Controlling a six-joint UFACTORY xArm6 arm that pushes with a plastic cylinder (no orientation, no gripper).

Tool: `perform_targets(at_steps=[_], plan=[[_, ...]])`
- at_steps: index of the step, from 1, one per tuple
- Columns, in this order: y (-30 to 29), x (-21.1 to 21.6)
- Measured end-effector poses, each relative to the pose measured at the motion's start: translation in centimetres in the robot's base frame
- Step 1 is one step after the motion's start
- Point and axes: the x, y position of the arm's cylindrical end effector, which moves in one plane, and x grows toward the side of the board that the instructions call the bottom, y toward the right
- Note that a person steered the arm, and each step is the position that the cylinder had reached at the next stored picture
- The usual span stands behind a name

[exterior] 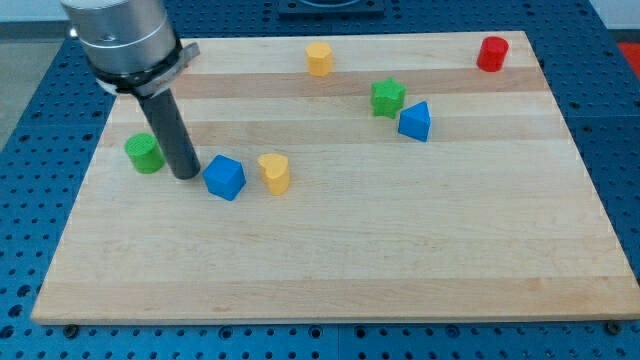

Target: Move blue cube near yellow heart

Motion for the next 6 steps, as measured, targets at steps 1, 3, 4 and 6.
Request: perform_targets(at_steps=[1, 3, 4, 6], plan=[[1.5, 0.0], [3.4, -0.6], [4.5, -1.1], [7.4, -4.5]])
